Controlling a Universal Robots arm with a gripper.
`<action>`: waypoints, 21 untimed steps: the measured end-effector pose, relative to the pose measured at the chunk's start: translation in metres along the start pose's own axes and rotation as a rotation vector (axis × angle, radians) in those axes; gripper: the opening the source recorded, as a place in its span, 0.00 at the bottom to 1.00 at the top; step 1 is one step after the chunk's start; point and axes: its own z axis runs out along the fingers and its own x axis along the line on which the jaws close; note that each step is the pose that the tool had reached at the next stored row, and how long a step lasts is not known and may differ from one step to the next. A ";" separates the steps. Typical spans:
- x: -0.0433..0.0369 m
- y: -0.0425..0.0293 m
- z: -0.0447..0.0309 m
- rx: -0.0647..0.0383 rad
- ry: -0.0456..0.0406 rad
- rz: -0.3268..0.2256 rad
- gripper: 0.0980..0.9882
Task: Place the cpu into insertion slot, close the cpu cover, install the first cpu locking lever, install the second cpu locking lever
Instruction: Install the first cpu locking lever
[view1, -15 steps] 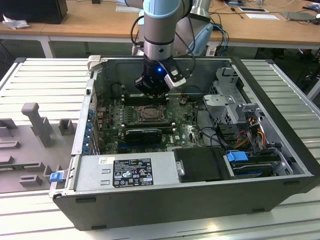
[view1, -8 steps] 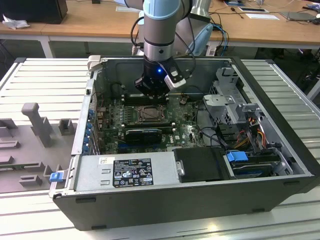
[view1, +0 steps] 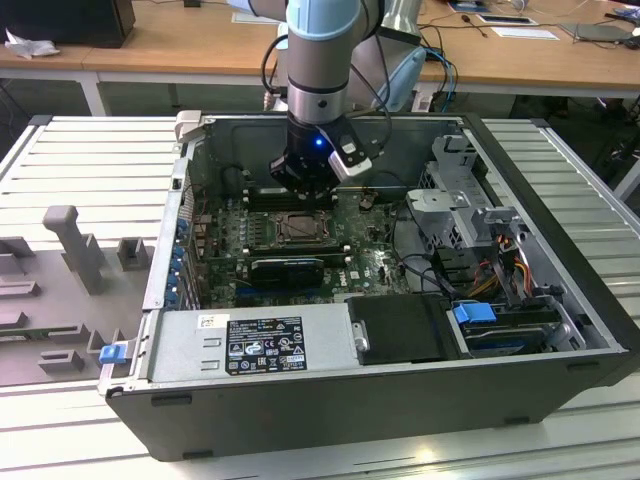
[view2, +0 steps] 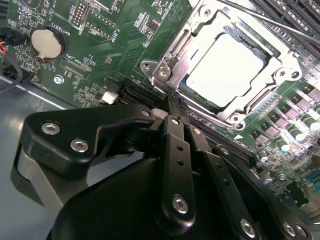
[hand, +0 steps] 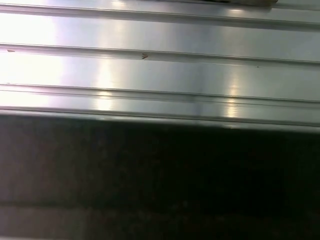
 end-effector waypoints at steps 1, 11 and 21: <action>0.0000 -0.0002 0.0005 -0.001 -0.0004 0.000 0.01; -0.0004 -0.0008 0.0021 -0.009 -0.0007 0.000 0.01; -0.0005 -0.0051 -0.0165 -0.009 -0.0002 0.000 0.01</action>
